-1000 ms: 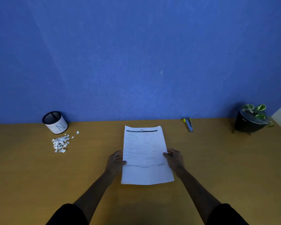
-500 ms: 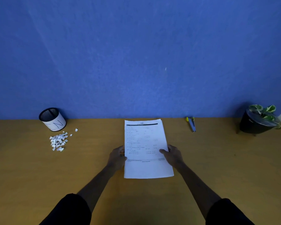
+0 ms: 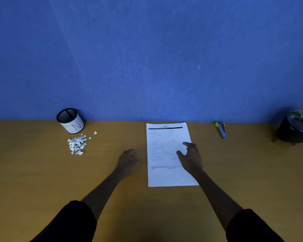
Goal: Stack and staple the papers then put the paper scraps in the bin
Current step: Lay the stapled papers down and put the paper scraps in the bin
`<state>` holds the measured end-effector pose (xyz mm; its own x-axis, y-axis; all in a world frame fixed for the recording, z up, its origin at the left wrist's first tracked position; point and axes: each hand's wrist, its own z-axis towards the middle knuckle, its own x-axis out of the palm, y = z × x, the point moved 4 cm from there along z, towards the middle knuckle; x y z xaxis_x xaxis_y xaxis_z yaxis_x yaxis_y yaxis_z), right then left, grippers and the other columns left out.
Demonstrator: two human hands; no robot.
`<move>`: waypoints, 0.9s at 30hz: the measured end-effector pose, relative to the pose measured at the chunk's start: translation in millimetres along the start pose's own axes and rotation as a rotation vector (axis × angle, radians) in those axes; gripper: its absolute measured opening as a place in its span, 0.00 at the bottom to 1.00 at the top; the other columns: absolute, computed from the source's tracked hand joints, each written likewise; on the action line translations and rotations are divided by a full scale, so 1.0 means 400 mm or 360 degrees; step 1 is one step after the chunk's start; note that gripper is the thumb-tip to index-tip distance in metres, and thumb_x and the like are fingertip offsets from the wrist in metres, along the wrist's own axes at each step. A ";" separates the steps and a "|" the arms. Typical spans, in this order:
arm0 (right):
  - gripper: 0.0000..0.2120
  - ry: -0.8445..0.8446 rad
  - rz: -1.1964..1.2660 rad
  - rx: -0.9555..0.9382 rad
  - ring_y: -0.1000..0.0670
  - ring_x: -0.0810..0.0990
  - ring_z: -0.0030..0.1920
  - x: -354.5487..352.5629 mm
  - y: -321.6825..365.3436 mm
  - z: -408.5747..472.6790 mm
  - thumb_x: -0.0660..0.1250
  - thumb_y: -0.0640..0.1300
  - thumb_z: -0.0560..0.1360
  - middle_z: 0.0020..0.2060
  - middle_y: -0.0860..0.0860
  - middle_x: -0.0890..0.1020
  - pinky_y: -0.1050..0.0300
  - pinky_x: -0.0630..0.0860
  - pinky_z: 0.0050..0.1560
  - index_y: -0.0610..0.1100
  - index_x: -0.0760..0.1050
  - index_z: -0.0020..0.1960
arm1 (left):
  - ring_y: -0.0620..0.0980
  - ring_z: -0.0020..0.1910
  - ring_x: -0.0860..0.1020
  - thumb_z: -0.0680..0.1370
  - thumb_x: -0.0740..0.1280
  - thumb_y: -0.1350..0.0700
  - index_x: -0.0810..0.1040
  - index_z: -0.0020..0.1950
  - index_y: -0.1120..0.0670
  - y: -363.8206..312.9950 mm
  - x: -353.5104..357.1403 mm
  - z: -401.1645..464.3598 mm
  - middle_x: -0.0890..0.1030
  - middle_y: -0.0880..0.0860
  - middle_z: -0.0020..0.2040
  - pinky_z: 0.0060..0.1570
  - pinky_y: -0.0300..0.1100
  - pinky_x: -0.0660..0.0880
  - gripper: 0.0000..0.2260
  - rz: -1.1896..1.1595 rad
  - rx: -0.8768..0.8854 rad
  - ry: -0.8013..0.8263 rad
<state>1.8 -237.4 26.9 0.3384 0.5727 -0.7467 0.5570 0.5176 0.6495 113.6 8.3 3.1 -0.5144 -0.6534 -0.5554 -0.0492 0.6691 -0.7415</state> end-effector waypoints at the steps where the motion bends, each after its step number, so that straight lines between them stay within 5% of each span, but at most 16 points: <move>1: 0.24 0.0023 -0.0037 -0.0079 0.44 0.75 0.66 0.015 0.022 -0.005 0.69 0.48 0.75 0.68 0.46 0.73 0.45 0.75 0.63 0.43 0.71 0.69 | 0.56 0.65 0.73 0.75 0.69 0.59 0.67 0.72 0.58 0.013 -0.024 -0.003 0.72 0.57 0.69 0.61 0.48 0.73 0.26 0.0037 0.0014 -0.0028; 12: 0.28 0.0397 -0.0243 -0.0503 0.47 0.73 0.67 0.225 0.268 -0.083 0.68 0.51 0.75 0.70 0.51 0.69 0.47 0.74 0.63 0.47 0.66 0.73 | 0.58 0.64 0.74 0.73 0.71 0.57 0.71 0.69 0.56 0.188 -0.318 -0.047 0.74 0.58 0.66 0.59 0.52 0.73 0.24 0.0354 -0.0021 -0.0537; 16: 0.32 0.0452 -0.0270 -0.0607 0.46 0.73 0.67 0.297 0.354 -0.095 0.69 0.51 0.74 0.72 0.51 0.67 0.49 0.73 0.61 0.47 0.63 0.75 | 0.61 0.66 0.69 0.72 0.71 0.59 0.64 0.73 0.59 0.230 -0.406 -0.059 0.71 0.59 0.68 0.58 0.54 0.72 0.32 0.0483 0.0007 -0.0702; 27: 0.41 0.0627 -0.0339 -0.0736 0.45 0.67 0.72 0.493 0.540 -0.060 0.71 0.54 0.72 0.75 0.49 0.63 0.48 0.72 0.65 0.45 0.55 0.78 | 0.59 0.74 0.60 0.71 0.71 0.59 0.55 0.78 0.56 0.349 -0.544 0.023 0.59 0.57 0.77 0.67 0.55 0.67 0.39 0.0636 -0.0035 -0.0502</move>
<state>170.7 2.7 23.5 -0.0964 0.5723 -0.8143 0.1670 0.8158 0.5536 226.6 240.5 17.0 -0.2131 -0.4177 -0.8832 0.0787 0.8937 -0.4417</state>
